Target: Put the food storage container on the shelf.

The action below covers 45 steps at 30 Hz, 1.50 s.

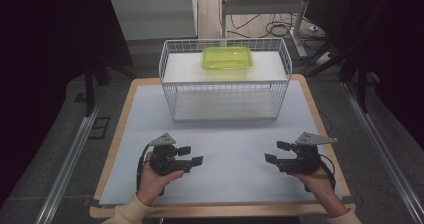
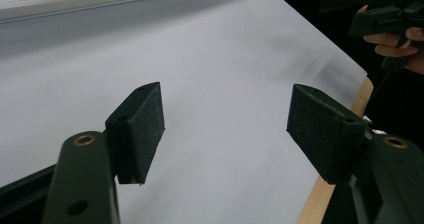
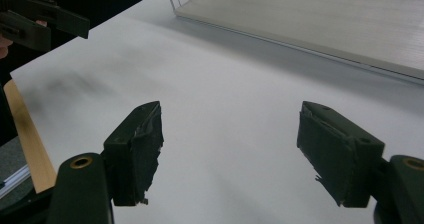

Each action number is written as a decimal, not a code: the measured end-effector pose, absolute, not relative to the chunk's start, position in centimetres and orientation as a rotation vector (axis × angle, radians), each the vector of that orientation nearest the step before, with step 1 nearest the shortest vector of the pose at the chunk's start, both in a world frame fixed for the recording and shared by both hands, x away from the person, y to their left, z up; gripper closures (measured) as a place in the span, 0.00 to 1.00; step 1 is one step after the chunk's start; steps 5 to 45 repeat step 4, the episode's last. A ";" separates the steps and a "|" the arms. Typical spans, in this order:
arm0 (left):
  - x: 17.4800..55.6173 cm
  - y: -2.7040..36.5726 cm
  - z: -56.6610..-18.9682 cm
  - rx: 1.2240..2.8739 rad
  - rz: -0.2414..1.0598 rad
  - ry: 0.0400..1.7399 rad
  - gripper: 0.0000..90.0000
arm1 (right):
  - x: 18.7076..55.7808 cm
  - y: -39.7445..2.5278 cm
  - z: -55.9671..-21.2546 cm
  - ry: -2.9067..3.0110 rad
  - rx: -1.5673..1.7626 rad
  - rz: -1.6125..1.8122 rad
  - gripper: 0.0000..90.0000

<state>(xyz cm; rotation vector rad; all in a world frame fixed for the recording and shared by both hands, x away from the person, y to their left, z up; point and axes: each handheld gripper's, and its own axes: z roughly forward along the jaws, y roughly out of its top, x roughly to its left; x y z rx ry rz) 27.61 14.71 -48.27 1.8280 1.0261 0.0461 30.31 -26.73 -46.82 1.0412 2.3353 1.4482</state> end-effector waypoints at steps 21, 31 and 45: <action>27.6 14.6 -49.0 1.831 0.058 1.049 0.34 | 29.8 -26.8 -47.7 2.338 1.016 1.394 0.28; 27.6 14.6 -49.0 1.831 0.058 1.049 0.34 | 29.8 -26.8 -47.7 2.338 1.016 1.394 0.28; 27.6 14.6 -49.0 1.831 0.058 1.049 0.34 | 29.8 -26.8 -47.7 2.338 1.016 1.394 0.28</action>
